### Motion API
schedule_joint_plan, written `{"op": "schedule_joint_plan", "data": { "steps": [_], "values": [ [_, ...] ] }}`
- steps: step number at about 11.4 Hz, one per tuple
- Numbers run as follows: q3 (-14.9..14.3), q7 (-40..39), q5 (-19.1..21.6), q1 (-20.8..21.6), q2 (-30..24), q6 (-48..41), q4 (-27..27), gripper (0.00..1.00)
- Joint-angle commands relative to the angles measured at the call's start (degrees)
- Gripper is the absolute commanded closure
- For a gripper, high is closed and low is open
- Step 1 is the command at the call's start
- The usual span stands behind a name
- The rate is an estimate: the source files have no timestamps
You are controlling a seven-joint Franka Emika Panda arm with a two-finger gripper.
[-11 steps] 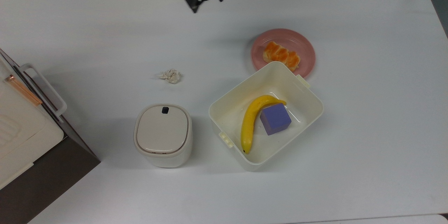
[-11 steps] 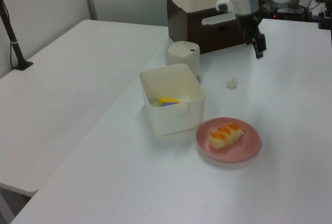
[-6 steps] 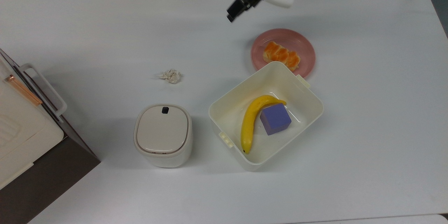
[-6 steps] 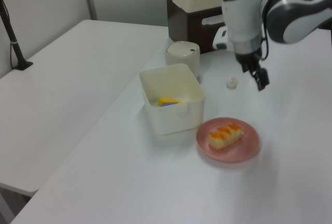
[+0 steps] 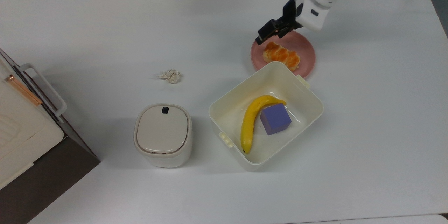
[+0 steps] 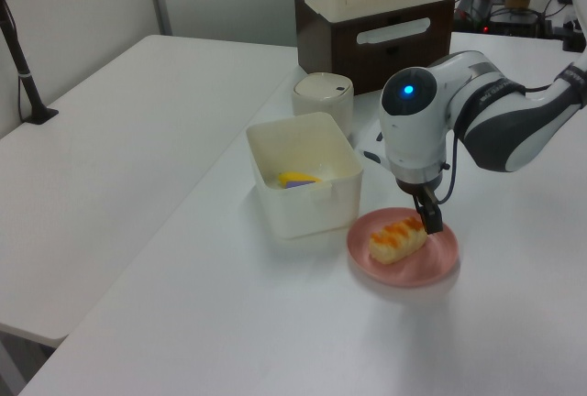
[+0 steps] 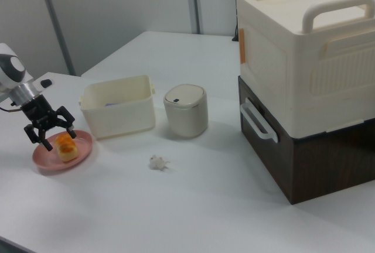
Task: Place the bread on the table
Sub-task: 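Move the open gripper over the bread roll on the pink plate, then lower the gripper and close it around the bread roll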
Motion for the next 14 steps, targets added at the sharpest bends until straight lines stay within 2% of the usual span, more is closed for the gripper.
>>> {"op": "schedule_joint_plan", "data": {
  "steps": [1, 4, 7, 11, 12, 13, 14],
  "values": [
    [0.84, 1.51, -0.77, 0.31, -0.29, -0.03, 0.32, 0.0],
    [0.84, 1.78, -1.82, 0.4, 2.86, 0.05, 0.59, 0.0],
    [0.84, 6.17, -4.46, 0.84, 7.08, 0.49, 5.24, 0.0],
    [0.84, 10.13, -6.48, 0.93, 8.49, 4.98, 5.16, 0.0],
    [0.84, 10.04, -6.57, 0.93, 8.76, 4.98, 5.07, 0.04],
    [0.84, 10.04, -6.75, 0.84, 8.85, 4.98, 4.98, 0.15],
    [0.84, 10.04, -6.75, 0.84, 8.85, 4.98, 4.9, 0.44]
  ]
}}
